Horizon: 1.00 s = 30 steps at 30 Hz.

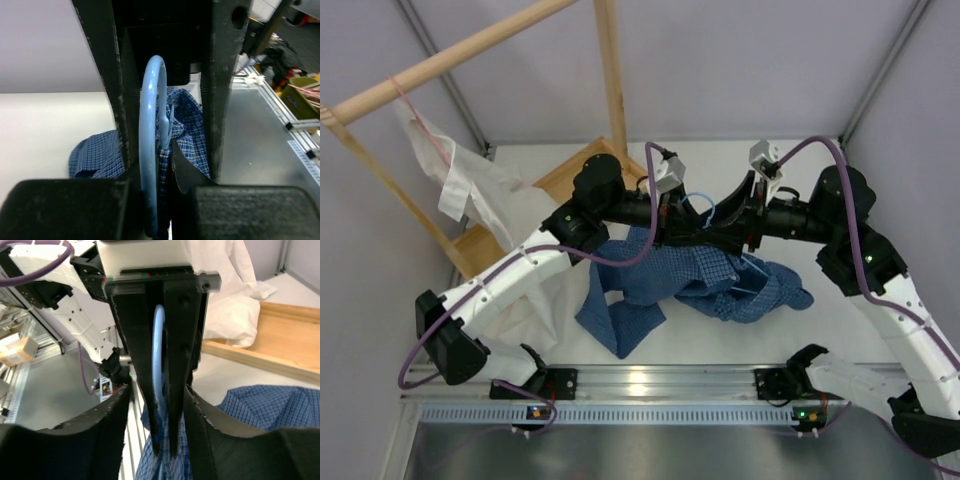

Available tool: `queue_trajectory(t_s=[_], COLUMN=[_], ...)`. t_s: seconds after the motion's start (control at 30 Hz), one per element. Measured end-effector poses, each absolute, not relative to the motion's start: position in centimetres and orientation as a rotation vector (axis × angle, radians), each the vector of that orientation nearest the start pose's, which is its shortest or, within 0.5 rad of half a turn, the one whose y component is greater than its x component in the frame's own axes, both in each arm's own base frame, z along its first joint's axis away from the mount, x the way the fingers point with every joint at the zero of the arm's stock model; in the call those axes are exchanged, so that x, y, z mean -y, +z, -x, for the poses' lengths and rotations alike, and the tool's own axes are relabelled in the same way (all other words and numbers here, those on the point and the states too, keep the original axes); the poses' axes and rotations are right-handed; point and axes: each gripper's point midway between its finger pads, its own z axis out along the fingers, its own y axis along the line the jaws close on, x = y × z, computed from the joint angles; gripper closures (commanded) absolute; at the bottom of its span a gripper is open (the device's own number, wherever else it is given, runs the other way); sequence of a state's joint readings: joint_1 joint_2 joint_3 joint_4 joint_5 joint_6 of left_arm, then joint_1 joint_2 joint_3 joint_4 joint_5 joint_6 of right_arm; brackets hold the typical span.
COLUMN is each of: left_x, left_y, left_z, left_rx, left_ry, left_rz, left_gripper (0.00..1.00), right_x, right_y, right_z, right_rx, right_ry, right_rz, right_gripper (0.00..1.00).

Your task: Place the shirt on the hanger

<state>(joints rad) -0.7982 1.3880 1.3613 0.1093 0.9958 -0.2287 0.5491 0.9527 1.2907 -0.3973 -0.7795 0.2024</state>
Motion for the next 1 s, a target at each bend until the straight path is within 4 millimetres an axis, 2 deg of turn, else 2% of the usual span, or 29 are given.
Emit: queue_trajectory(t_s=[0.13,0.37,0.43,0.5,0.83,1.0], left_x=[38.7,38.6,38.6,38.6,38.8,38.7], left_y=[39.1,39.3,39.2,39.2,39.0,38.4], left_z=[-15.0,-15.0,-15.0,-15.0,-15.2,-15.1], left_rx=[-1.187,-1.153,-1.15,-1.147,-1.14,-1.169], left_ry=[-1.533,-1.513,-1.507,-1.501,-1.466,-1.467], left_rz=[-1.318,-1.341,-1.346,-1.35,-1.362,-1.372], left_gripper=[1.0,1.0,1.0,1.0,1.0,1.0], right_x=[-25.7,-25.7,-25.7,-25.7,-25.4,-25.1], right_y=[41.7,42.0,41.9,41.9,41.8,41.8], right_z=[-15.8,-16.0,-16.0,-16.0,-15.8,-15.7], right_rx=[-1.469,-1.439,-1.437,-1.435,-1.422,-1.409], right_ry=[1.209,1.186,1.18,1.174,1.138,1.122], right_rz=[0.943,0.953,0.955,0.956,0.969,0.977], right_gripper=[0.65,0.76,0.73,0.65,0.62,0.53])
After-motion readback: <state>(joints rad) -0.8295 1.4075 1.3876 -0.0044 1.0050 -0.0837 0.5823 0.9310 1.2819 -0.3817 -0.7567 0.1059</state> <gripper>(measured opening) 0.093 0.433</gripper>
